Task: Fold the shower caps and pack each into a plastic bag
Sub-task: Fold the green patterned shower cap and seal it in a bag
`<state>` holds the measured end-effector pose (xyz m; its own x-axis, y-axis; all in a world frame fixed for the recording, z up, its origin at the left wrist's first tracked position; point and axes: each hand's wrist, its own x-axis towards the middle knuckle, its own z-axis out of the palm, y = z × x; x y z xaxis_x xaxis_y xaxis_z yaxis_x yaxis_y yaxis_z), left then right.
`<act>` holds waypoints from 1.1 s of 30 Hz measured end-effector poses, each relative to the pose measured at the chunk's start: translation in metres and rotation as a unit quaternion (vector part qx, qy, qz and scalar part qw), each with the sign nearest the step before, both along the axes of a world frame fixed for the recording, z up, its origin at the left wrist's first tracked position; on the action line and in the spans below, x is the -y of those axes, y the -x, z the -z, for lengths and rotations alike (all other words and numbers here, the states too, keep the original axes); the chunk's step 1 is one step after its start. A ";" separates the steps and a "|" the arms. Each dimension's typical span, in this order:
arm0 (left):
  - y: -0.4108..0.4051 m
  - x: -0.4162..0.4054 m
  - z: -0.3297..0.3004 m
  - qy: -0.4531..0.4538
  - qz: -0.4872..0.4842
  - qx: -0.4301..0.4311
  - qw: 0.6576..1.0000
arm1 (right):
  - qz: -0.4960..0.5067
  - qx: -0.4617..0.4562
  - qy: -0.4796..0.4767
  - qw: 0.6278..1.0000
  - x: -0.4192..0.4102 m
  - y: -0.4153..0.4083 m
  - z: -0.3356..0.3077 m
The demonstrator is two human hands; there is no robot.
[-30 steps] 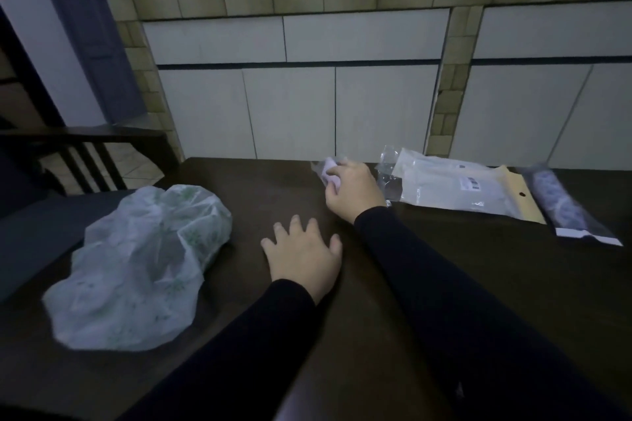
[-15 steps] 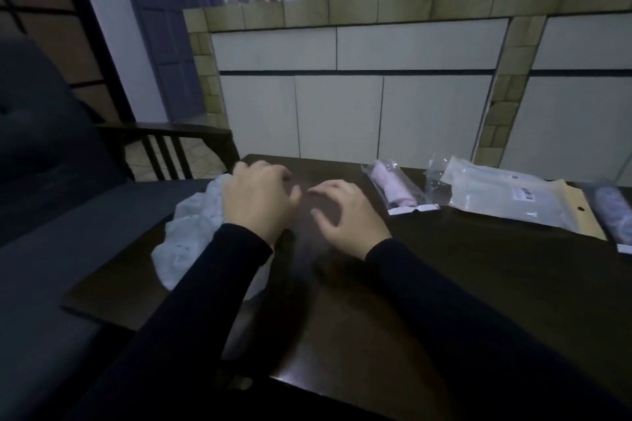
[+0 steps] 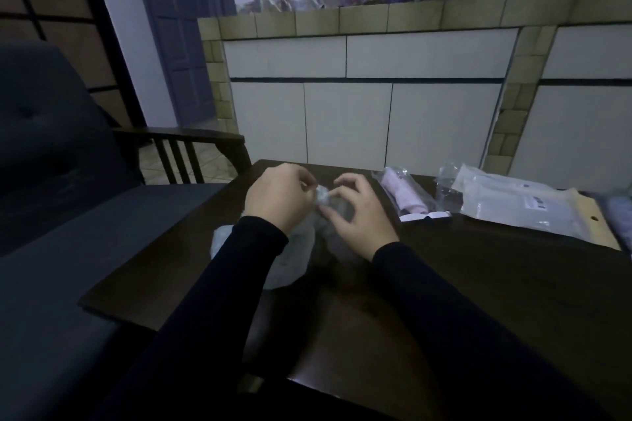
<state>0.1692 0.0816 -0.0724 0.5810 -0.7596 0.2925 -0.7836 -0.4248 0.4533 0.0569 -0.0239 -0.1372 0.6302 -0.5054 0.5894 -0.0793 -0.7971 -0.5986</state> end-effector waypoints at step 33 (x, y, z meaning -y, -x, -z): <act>0.106 0.073 0.014 0.090 0.246 -0.582 0.770 | 0.203 -0.034 -0.281 0.937 0.074 0.204 -0.040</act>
